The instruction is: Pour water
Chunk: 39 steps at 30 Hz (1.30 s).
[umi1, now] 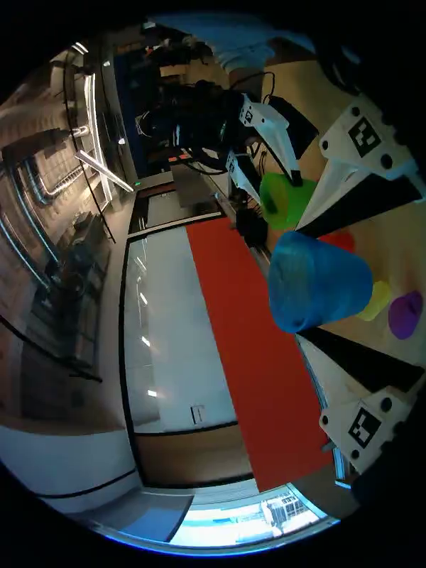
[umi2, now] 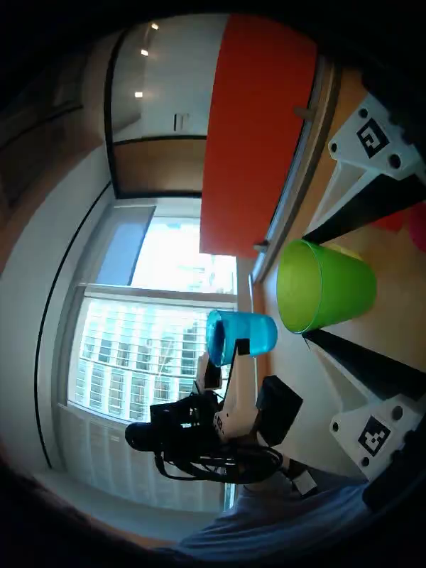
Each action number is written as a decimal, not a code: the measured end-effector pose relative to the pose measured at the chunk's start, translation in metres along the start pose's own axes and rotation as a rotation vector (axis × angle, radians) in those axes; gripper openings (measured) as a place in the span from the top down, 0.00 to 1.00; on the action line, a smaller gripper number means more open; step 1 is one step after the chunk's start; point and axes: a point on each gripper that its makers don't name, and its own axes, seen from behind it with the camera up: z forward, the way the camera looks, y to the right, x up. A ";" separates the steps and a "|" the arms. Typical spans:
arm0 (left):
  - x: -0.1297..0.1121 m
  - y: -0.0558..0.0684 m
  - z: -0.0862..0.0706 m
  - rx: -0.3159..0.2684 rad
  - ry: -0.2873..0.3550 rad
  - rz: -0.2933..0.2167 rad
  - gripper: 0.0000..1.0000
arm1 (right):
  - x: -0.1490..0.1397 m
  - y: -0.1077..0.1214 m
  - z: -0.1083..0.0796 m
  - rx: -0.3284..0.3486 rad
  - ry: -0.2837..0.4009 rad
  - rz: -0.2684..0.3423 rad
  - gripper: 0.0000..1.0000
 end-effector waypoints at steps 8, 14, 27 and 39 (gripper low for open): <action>0.017 -0.007 0.002 0.022 0.017 0.096 0.14 | -0.008 -0.007 -0.002 0.006 -0.006 0.000 0.09; 0.030 -0.006 0.003 0.022 0.029 0.164 0.14 | -0.010 -0.014 0.000 0.020 -0.005 0.006 0.09; 0.048 -0.001 0.009 0.026 0.037 0.326 0.14 | -0.014 -0.025 0.006 0.043 -0.005 0.007 0.09; 0.062 -0.001 0.008 0.039 0.049 0.433 0.14 | -0.017 -0.033 0.011 0.056 -0.007 0.002 0.09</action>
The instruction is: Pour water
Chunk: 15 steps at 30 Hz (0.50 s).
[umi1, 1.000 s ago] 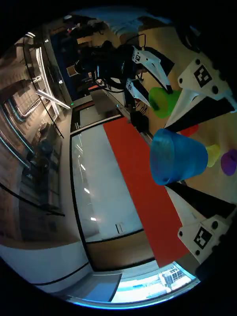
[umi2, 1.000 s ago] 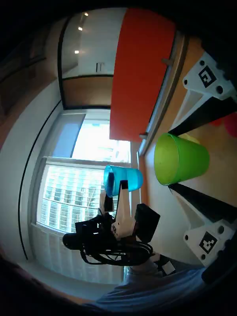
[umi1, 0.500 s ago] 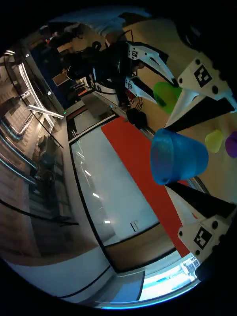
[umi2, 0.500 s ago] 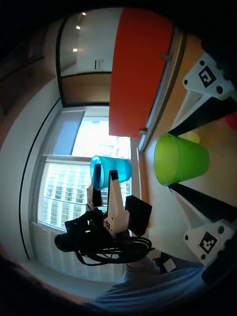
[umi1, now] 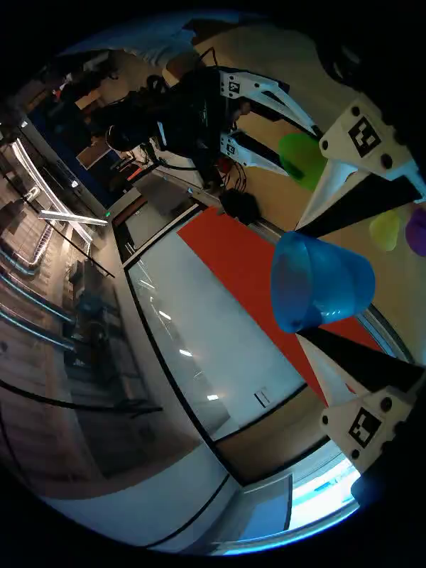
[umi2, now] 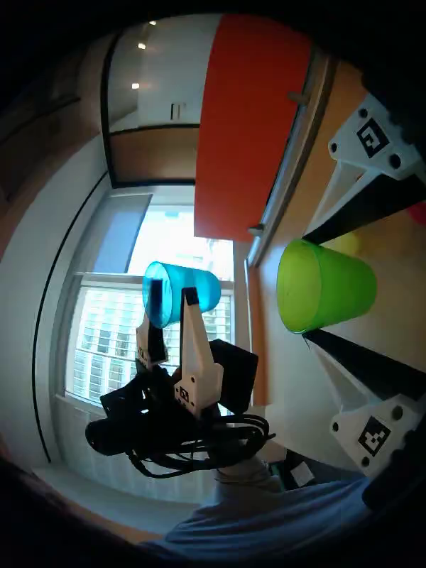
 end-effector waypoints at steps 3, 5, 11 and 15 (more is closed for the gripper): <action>0.004 -0.002 0.000 0.000 0.004 0.020 0.14 | 0.000 -0.001 0.001 -0.002 0.001 -0.002 0.09; 0.005 -0.003 0.000 0.001 0.004 0.034 0.14 | 0.000 -0.002 0.001 0.000 0.002 -0.001 0.09; 0.010 -0.004 0.001 0.005 0.004 0.086 0.14 | 0.000 -0.004 0.001 0.002 0.002 -0.005 0.09; 0.014 -0.004 0.002 0.005 0.008 0.110 0.14 | -0.001 -0.005 0.002 0.005 0.002 -0.005 0.10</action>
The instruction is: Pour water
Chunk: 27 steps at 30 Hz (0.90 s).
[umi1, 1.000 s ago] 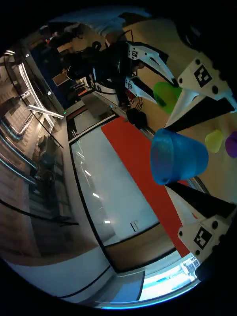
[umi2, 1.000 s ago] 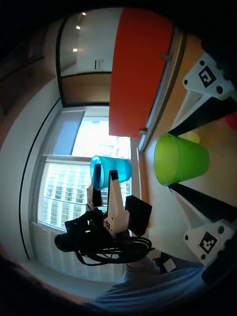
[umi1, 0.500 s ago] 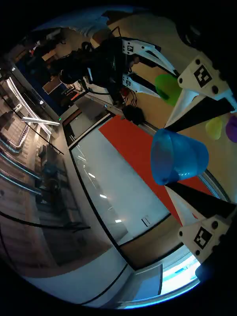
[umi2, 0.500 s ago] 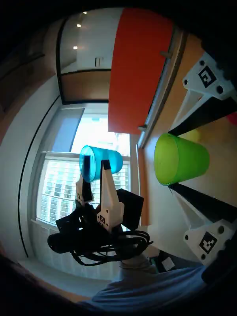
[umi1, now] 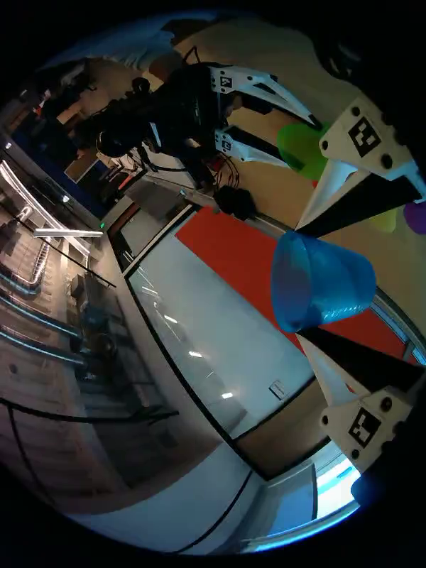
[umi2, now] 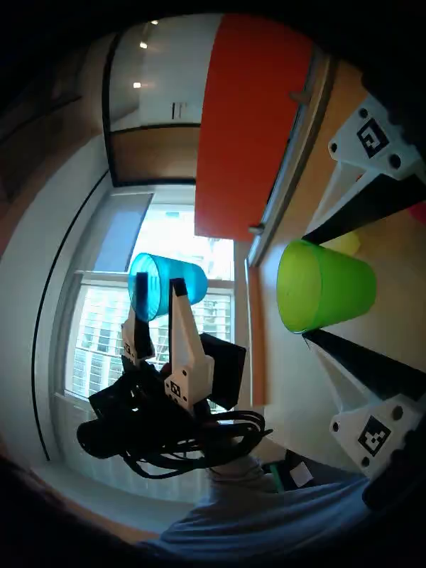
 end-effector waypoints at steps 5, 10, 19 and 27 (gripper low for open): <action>0.004 0.000 0.002 0.006 0.006 0.032 0.14 | -0.001 -0.002 0.001 0.003 0.001 0.000 0.09; 0.005 0.000 0.004 0.012 0.004 0.078 0.14 | -0.002 -0.003 0.001 0.007 0.001 0.000 0.10; 0.009 -0.004 0.008 0.017 0.003 0.149 0.14 | -0.003 -0.002 0.001 0.006 0.002 0.001 0.10; 0.013 -0.005 0.010 0.024 0.001 0.210 0.14 | -0.002 -0.001 0.001 0.003 0.006 0.004 0.10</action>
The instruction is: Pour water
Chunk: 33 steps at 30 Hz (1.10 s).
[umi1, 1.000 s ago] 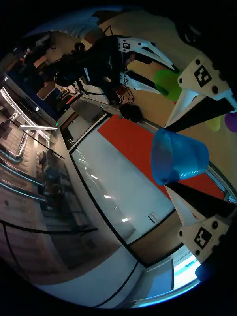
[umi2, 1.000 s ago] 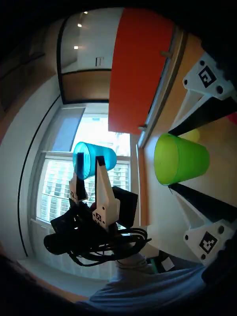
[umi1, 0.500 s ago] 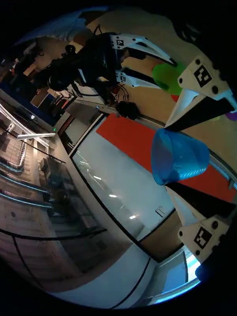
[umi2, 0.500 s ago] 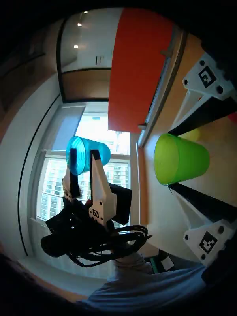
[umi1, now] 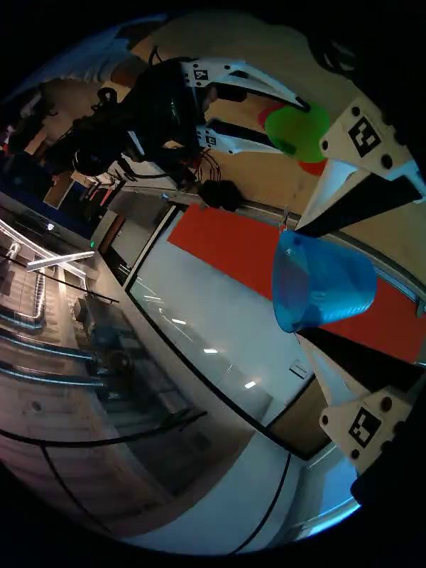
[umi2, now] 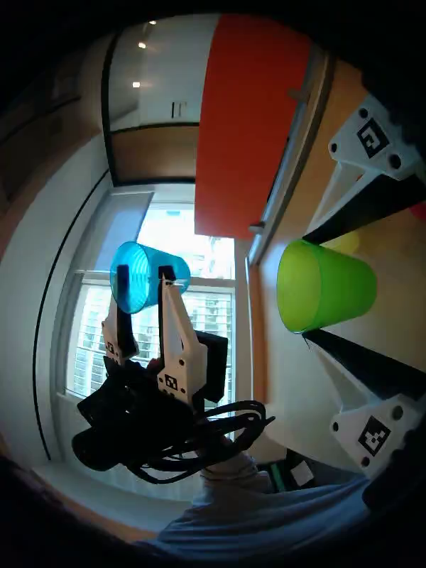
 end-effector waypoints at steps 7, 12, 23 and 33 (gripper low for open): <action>0.003 0.001 0.002 0.005 -0.001 0.036 0.14 | 0.001 0.003 -0.001 -0.007 0.004 0.005 0.10; 0.004 0.000 0.003 0.007 -0.001 0.053 0.14 | 0.001 0.004 -0.001 -0.010 0.006 0.006 0.10; 0.009 0.000 0.004 0.004 0.007 0.087 0.14 | 0.000 0.006 -0.002 -0.015 0.012 0.013 0.10; 0.013 0.000 0.007 0.007 0.007 0.133 0.14 | 0.001 0.007 -0.002 -0.019 0.016 0.015 0.11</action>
